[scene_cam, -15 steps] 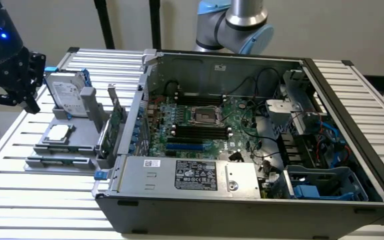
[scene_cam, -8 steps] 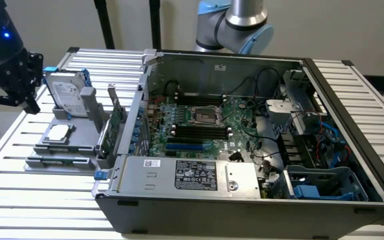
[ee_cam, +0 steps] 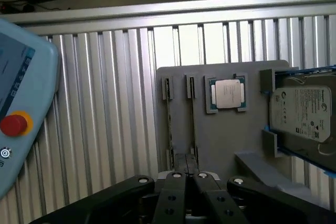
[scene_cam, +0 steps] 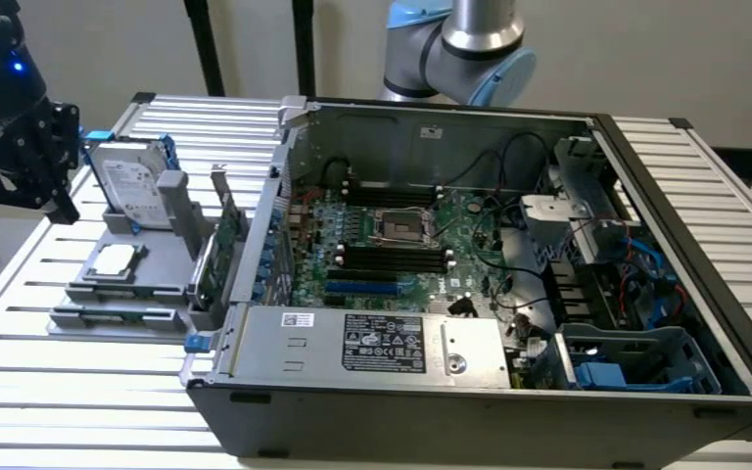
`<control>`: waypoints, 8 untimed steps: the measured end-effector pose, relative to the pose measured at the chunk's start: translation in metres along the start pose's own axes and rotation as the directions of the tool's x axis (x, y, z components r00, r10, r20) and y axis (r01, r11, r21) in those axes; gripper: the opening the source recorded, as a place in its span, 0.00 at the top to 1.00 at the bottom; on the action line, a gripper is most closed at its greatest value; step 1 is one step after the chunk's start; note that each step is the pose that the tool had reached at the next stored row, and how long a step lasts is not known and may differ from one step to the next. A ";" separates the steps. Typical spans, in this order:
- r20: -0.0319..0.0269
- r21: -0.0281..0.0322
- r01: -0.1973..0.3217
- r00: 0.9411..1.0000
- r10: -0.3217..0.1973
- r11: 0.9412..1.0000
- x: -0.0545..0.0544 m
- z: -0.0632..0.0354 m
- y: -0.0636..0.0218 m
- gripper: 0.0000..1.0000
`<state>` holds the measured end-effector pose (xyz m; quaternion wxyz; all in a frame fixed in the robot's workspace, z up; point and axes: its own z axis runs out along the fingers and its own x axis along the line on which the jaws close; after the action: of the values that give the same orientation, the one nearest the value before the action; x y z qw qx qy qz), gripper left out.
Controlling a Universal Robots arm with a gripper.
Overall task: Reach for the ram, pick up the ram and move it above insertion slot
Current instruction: 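Pick up the ram and move it above insertion slot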
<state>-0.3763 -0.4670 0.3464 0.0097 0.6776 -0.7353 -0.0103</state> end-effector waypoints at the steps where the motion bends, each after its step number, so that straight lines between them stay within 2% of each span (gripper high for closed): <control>1: 0.000 0.000 0.000 1.000 0.000 1.000 0.000 0.0000 0.0000 0.89; 5: 0.000 0.000 0.000 1.000 0.000 1.000 0.000 0.0000 0.0000 0.82; 7: 0.000 0.000 0.000 1.000 0.000 1.000 0.000 0.0001 0.0000 0.70; 8: 0.000 0.000 0.000 1.000 0.000 1.000 0.000 0.0007 0.0000 0.70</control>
<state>-0.3764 -0.4670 0.3458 0.0096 0.6776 -0.7353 -0.0103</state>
